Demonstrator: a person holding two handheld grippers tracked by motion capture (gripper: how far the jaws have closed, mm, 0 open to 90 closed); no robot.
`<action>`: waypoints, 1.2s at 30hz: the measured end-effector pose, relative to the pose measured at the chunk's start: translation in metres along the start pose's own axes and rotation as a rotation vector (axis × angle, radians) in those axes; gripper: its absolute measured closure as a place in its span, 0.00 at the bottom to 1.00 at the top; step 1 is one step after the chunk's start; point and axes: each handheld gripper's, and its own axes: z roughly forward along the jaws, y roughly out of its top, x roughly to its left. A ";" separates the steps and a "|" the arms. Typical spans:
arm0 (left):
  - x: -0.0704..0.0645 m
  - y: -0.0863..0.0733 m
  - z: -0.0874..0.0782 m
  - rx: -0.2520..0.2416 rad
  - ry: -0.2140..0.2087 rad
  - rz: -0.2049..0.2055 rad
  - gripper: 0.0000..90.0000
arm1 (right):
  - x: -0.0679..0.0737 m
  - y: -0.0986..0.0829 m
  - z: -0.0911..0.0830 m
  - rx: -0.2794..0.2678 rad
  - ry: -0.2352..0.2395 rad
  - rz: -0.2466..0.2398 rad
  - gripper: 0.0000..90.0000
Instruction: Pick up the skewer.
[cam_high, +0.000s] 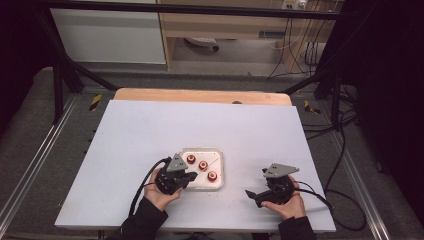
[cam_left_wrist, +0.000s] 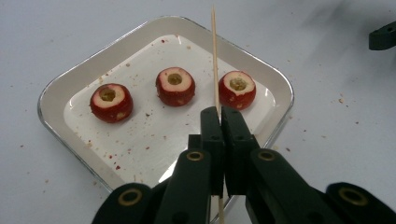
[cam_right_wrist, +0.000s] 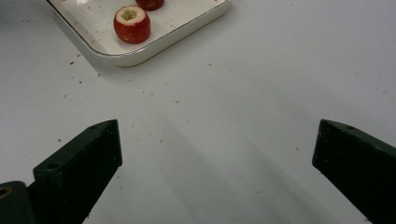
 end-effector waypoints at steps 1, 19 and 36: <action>-0.001 0.001 0.000 0.006 -0.003 0.007 0.98 | 0.001 0.001 0.001 0.004 0.000 -0.008 0.02; -0.011 0.025 0.006 0.133 -0.061 0.134 0.98 | 0.033 0.037 0.012 0.080 -0.046 -0.264 0.08; -0.037 0.044 0.026 0.192 -0.116 0.216 0.98 | 0.052 0.045 0.020 0.130 -0.061 -0.534 0.32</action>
